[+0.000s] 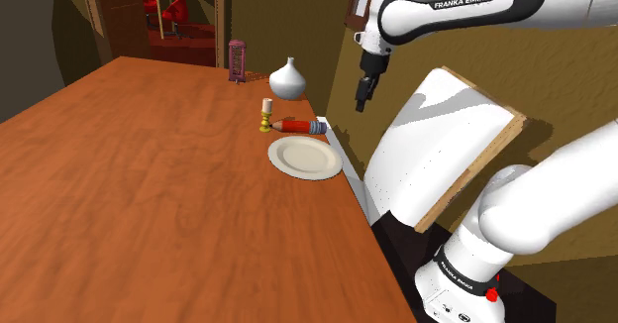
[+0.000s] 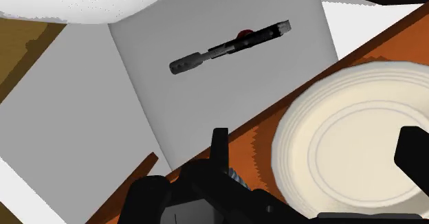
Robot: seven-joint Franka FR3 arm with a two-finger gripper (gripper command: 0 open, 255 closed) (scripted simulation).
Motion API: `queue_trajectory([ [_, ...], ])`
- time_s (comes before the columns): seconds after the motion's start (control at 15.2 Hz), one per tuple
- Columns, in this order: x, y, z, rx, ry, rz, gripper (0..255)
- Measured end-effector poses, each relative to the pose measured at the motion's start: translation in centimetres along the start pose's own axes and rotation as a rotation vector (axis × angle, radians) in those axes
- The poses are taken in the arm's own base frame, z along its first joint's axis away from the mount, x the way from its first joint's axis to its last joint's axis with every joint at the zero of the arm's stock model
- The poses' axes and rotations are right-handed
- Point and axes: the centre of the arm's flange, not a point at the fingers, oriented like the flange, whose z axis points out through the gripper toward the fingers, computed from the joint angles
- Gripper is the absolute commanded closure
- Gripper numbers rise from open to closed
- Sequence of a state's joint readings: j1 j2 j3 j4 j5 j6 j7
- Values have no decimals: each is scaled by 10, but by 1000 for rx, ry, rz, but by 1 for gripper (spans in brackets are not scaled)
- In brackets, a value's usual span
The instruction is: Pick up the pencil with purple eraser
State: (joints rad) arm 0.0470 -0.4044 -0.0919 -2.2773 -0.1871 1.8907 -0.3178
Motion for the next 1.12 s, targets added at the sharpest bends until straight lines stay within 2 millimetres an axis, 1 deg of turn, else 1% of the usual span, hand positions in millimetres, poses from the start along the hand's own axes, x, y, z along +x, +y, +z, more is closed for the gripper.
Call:
queue_trajectory([
  [0.07,9,0,6,-2,5,-28,0],
  [0.26,40,13,29,-8,19,-109,0],
  [0.33,47,13,34,-10,25,-136,0],
  [0.4,60,14,39,-12,31,-164,0],
  [0.46,72,17,49,-14,35,-191,0],
  [0.66,101,18,72,-20,50,-272,0],
  [0.73,113,22,76,-22,55,-299,0],
  [0.79,124,22,84,-24,60,-327,0],
  [0.86,131,22,90,-25,64,-354,0],
  [0.92,144,23,96,-28,70,-381,0],
  [1.12,176,21,117,-34,85,-463,0],
])
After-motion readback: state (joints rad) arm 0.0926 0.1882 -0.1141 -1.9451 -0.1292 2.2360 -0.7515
